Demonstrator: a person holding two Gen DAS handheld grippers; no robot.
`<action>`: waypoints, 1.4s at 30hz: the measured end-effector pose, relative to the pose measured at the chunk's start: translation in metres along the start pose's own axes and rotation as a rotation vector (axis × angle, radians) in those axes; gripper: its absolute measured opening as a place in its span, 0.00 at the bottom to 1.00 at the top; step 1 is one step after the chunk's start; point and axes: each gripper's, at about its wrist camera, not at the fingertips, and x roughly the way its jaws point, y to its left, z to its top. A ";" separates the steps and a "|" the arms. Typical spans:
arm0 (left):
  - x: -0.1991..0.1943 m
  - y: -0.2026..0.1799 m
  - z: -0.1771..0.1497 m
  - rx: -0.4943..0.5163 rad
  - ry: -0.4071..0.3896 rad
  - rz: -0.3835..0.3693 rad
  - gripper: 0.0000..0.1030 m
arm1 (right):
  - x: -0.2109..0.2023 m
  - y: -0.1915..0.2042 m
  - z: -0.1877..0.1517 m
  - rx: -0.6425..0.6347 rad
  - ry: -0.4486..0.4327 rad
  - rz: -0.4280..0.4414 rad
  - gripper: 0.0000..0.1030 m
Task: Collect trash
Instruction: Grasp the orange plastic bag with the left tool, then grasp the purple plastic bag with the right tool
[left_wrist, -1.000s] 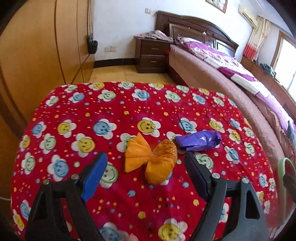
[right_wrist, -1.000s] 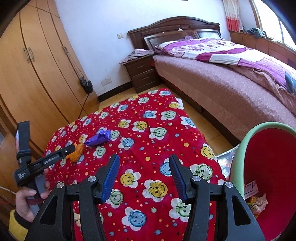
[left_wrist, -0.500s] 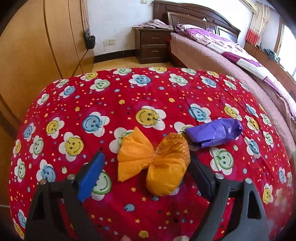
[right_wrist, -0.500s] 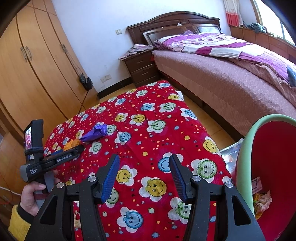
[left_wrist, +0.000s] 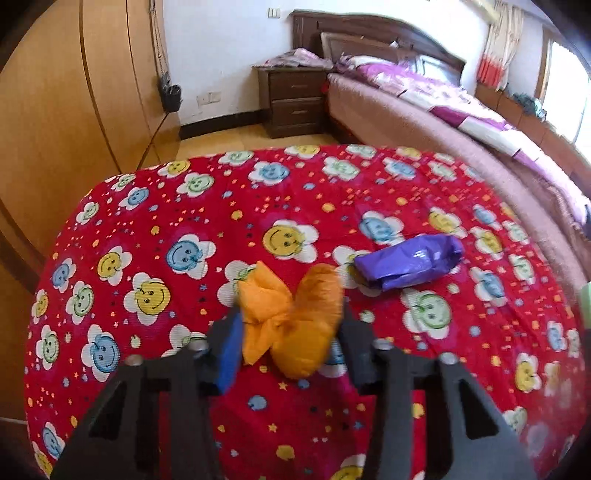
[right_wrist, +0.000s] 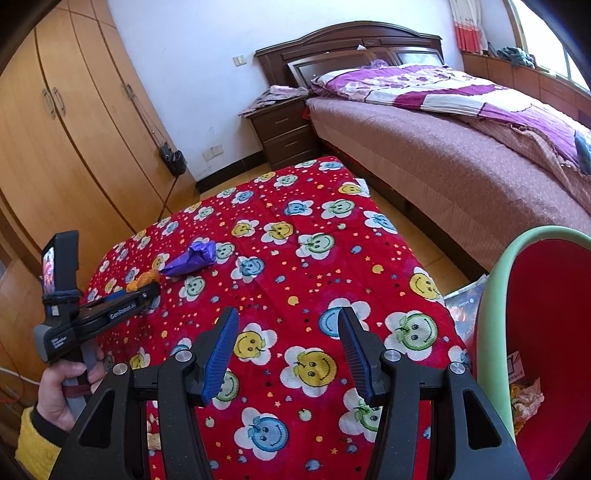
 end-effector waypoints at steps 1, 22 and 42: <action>-0.004 0.002 0.000 -0.005 -0.011 -0.006 0.38 | 0.001 0.002 0.000 -0.006 0.000 0.000 0.55; -0.004 0.079 0.001 -0.193 -0.044 0.122 0.37 | 0.101 0.107 0.036 -0.257 0.090 0.071 0.76; -0.002 0.078 -0.004 -0.189 -0.051 0.082 0.37 | 0.152 0.125 0.036 -0.311 0.134 0.046 0.63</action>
